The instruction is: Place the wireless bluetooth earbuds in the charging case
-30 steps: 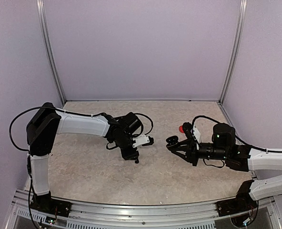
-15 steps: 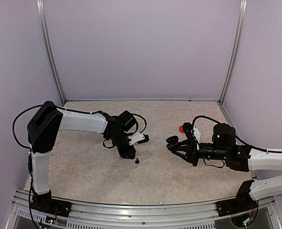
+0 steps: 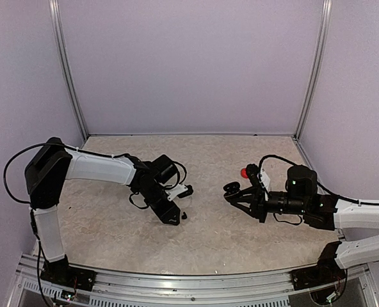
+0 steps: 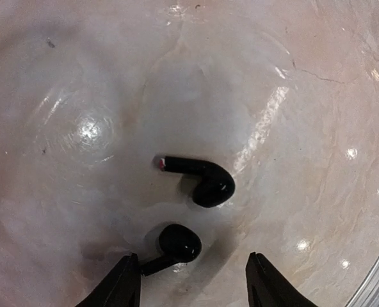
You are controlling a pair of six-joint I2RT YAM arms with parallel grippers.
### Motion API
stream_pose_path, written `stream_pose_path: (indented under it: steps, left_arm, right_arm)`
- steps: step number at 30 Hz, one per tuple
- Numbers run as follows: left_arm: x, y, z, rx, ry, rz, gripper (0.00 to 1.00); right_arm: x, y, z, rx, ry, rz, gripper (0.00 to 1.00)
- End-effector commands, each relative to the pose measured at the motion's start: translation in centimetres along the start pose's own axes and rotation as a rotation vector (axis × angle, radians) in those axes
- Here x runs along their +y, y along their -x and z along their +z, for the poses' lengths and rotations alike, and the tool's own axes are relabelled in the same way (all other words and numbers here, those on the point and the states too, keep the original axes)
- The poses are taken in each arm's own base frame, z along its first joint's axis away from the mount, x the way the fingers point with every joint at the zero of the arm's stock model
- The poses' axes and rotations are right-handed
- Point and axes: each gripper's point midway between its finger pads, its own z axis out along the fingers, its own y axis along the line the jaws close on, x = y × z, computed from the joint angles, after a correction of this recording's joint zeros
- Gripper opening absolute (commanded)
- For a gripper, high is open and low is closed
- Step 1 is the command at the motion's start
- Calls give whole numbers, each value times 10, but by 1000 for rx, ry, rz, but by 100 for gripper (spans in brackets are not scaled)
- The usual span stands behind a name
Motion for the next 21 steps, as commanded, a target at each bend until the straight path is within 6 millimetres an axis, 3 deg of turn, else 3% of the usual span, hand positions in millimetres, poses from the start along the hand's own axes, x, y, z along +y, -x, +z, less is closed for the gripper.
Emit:
stream_pose_path:
  steps: [1,4,8,12,16,21]
  left_arm:
    - [-19,-19,5,85,-30,-137,57]
    - [-14,-8,1,62,20,-106,56]
    - [4,23,-28,-75,126,-37,49]
    - [7,44,-48,-158,168,17,47]
    - [10,44,-55,-147,240,81,40]
    - [-6,28,-40,8,226,166,37]
  right_arm:
    - [-1,6,-3,-26,3,-4,0]
    - [-1,6,-4,-28,-2,-7,0]
    - [-1,7,-5,-30,-5,-8,0]
    - [-1,7,-5,-31,-6,-10,0]
    - [-2,8,-6,-34,-11,-13,0]
    - [-3,7,-6,-26,-13,-10,0]
